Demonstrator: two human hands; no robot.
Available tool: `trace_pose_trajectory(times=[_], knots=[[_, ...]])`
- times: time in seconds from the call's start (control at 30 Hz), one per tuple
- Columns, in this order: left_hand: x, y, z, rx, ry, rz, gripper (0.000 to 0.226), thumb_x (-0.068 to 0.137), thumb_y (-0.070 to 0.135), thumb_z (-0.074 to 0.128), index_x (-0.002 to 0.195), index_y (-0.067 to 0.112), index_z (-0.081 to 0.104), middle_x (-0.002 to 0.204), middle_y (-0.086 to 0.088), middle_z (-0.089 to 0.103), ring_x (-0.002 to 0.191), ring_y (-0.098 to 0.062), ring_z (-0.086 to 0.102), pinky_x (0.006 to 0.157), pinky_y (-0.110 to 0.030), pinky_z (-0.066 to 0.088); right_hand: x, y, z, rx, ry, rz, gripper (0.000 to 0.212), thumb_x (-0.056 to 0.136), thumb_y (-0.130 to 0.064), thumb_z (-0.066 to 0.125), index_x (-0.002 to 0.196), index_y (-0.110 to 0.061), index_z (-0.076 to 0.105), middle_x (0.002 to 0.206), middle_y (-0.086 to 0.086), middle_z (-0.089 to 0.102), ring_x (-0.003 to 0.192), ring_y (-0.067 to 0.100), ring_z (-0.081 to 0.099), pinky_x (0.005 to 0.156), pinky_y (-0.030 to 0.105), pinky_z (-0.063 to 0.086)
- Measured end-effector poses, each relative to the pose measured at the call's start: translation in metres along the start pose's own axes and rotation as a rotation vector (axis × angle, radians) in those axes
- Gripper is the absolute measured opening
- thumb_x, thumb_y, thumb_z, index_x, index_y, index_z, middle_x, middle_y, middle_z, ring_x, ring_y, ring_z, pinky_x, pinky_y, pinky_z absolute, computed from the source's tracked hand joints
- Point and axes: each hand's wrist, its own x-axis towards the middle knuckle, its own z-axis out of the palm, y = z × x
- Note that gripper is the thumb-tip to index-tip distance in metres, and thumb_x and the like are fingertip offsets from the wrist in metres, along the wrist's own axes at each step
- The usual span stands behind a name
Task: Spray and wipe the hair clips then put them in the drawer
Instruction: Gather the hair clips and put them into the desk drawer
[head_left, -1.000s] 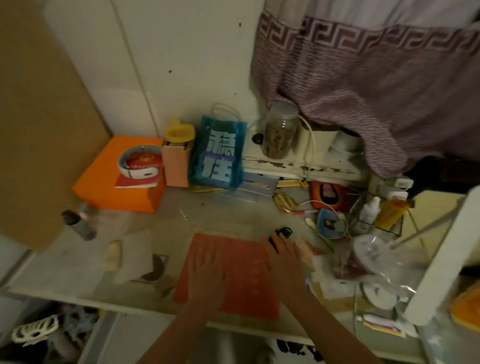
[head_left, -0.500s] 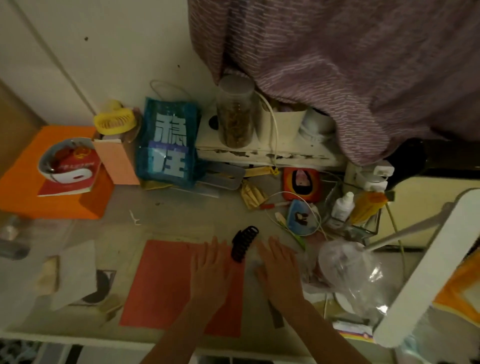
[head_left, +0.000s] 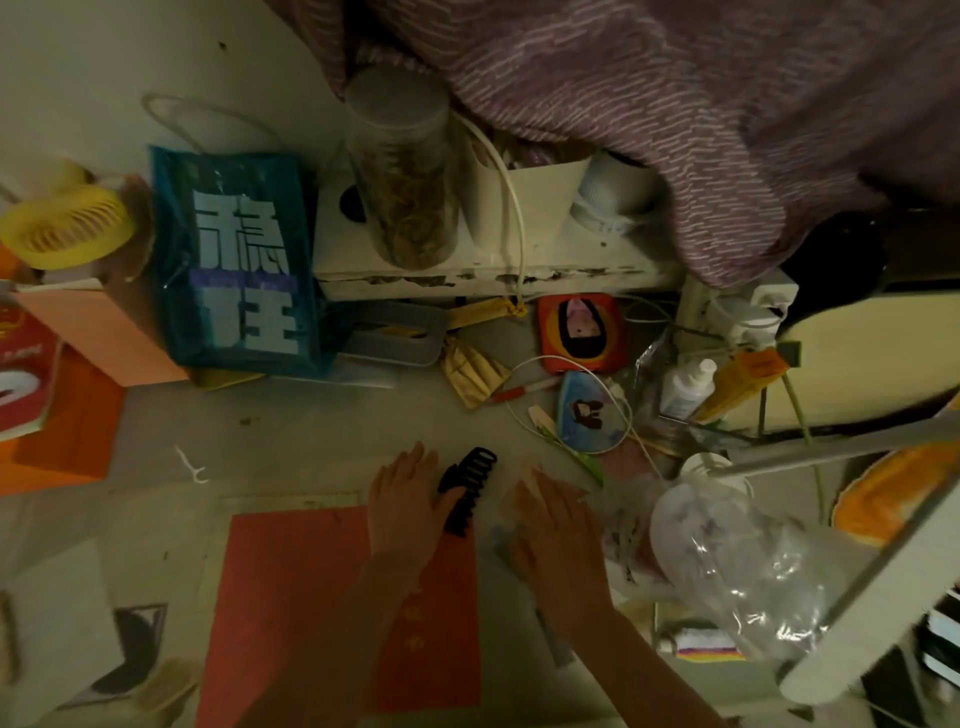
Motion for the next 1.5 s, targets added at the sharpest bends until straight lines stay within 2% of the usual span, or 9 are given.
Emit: trace_pose_trajectory(times=[0.17, 0.5, 0.67, 0.83, 0.97, 1.1, 1.27, 1.4, 1.5], knots=[[0.012, -0.002, 0.007, -0.235, -0.013, -0.011, 0.047, 0.089, 0.045, 0.060, 0.130, 0.021, 0.059, 0.146, 0.002, 0.046, 0.126, -0.015, 0.049, 0.101, -0.026, 0.036, 0.003, 0.002, 0.005, 0.061, -0.038, 0.023, 0.056, 0.095, -0.027, 0.052, 0.147, -0.018, 0.032, 0.159, 0.003, 0.012, 0.148, 0.019, 0.006, 0.119, 0.036, 0.009], [0.014, 0.002, 0.016, -0.679, 0.081, -0.250, 0.024, 0.082, 0.017, 0.074, 0.104, 0.006, 0.073, 0.117, -0.010, 0.067, 0.089, -0.007, 0.056, 0.067, 0.008, 0.035, 0.006, 0.005, 0.015, 0.109, -0.007, 0.077, 0.057, 0.093, -0.022, 0.056, 0.146, -0.015, 0.035, 0.154, 0.004, 0.028, 0.145, 0.021, 0.021, 0.116, 0.039, 0.019], [0.002, 0.001, -0.001, -0.788, 0.070, -0.261, 0.020, 0.081, 0.011, 0.074, 0.100, 0.005, 0.074, 0.117, -0.012, 0.067, 0.085, -0.006, 0.057, 0.067, 0.004, 0.041, 0.010, 0.004, 0.008, 0.349, 0.059, 0.086, 0.057, 0.086, -0.012, 0.069, 0.137, -0.008, 0.046, 0.144, 0.015, 0.044, 0.134, 0.032, 0.041, 0.106, 0.051, 0.038], [-0.017, -0.005, -0.028, -0.889, 0.059, -0.248, 0.019, 0.079, 0.012, 0.075, 0.098, 0.010, 0.075, 0.105, -0.004, 0.071, 0.076, 0.008, 0.058, 0.065, -0.004, 0.047, 0.018, -0.009, -0.014, 0.532, -0.049, 0.022, 0.065, 0.087, -0.028, 0.068, 0.140, -0.033, 0.030, 0.144, 0.010, 0.044, 0.134, 0.027, 0.040, 0.114, 0.044, 0.031], [-0.036, -0.008, -0.054, -1.002, 0.058, -0.242, 0.014, 0.078, 0.014, 0.075, 0.090, 0.021, 0.076, 0.098, 0.001, 0.072, 0.079, -0.005, 0.069, 0.068, -0.023, 0.058, 0.020, -0.025, -0.034, 0.519, -0.127, -0.086, 0.067, 0.078, -0.048, 0.066, 0.132, -0.044, 0.027, 0.146, -0.015, 0.026, 0.138, 0.006, 0.025, 0.117, 0.035, 0.021], [-0.060, -0.011, -0.080, -1.026, 0.115, -0.191, 0.017, 0.079, 0.013, 0.075, 0.080, 0.030, 0.074, 0.088, 0.004, 0.074, 0.071, -0.007, 0.071, 0.058, -0.022, 0.057, 0.019, -0.043, -0.046, 0.478, -0.209, -0.215, 0.074, 0.078, -0.033, 0.076, 0.141, -0.026, 0.037, 0.149, -0.007, 0.034, 0.132, 0.002, 0.028, 0.111, 0.019, 0.018], [-0.100, -0.029, -0.104, -0.939, 0.239, -0.187, 0.012, 0.081, 0.016, 0.073, 0.086, 0.027, 0.077, 0.079, 0.019, 0.072, 0.075, 0.004, 0.067, 0.068, -0.011, 0.051, 0.006, -0.077, -0.055, 0.543, -0.224, -0.326, 0.049, 0.081, -0.020, 0.075, 0.127, -0.014, 0.059, 0.126, 0.002, 0.059, 0.119, 0.017, 0.055, 0.104, 0.028, 0.040], [-0.144, -0.052, -0.119, -0.883, 0.367, -0.208, 0.018, 0.083, 0.011, 0.071, 0.072, 0.025, 0.075, 0.056, 0.016, 0.066, 0.048, 0.008, 0.056, 0.049, -0.005, 0.038, -0.010, -0.115, -0.053, 0.508, -0.216, -0.523, 0.038, 0.085, -0.018, 0.071, 0.119, -0.032, 0.058, 0.111, -0.005, 0.064, 0.103, 0.012, 0.061, 0.091, 0.021, 0.045], [-0.179, -0.076, -0.127, -0.815, 0.456, -0.262, 0.010, 0.082, 0.015, 0.073, 0.077, 0.023, 0.078, 0.054, 0.009, 0.065, 0.053, -0.004, 0.059, 0.051, -0.019, 0.041, -0.027, -0.147, -0.048, 0.497, -0.240, -0.642, 0.043, 0.088, -0.014, 0.067, 0.112, -0.047, 0.052, 0.104, -0.020, 0.060, 0.096, -0.006, 0.057, 0.084, 0.008, 0.041]])
